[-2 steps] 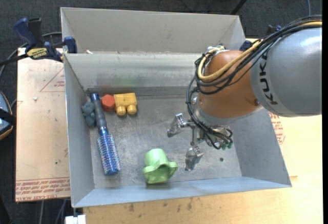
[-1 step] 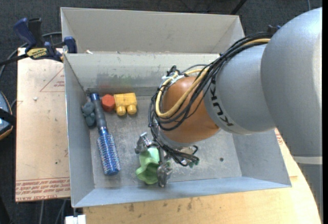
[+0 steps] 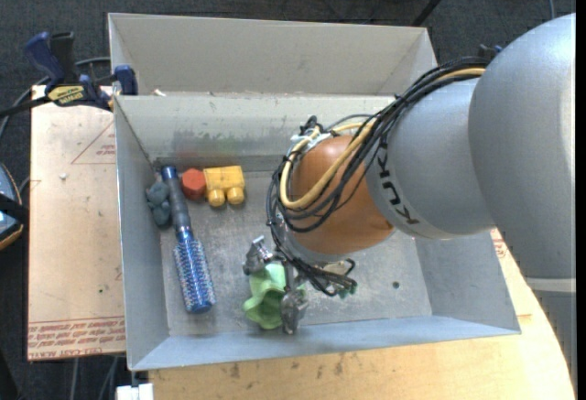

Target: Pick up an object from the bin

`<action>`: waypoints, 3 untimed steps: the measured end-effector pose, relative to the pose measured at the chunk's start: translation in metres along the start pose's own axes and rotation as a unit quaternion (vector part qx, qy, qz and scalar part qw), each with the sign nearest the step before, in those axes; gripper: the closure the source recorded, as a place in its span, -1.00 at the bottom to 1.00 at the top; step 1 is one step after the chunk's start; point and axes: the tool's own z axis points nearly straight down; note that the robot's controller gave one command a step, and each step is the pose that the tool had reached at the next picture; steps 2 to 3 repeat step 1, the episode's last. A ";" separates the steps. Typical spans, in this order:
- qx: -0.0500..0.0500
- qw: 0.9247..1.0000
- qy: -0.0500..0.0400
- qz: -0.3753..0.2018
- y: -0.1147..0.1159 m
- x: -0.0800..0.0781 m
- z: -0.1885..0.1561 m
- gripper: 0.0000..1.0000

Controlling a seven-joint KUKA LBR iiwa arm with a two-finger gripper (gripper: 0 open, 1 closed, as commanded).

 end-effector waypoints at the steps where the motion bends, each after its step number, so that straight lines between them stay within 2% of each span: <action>1: -0.001 1.000 0.005 0.030 0.006 -0.008 -0.131 1.00; 3: -0.001 1.000 0.005 0.030 0.006 -0.008 -0.131 1.00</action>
Offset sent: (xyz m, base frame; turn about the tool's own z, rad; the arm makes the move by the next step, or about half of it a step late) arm -0.0006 0.0076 0.1265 0.0604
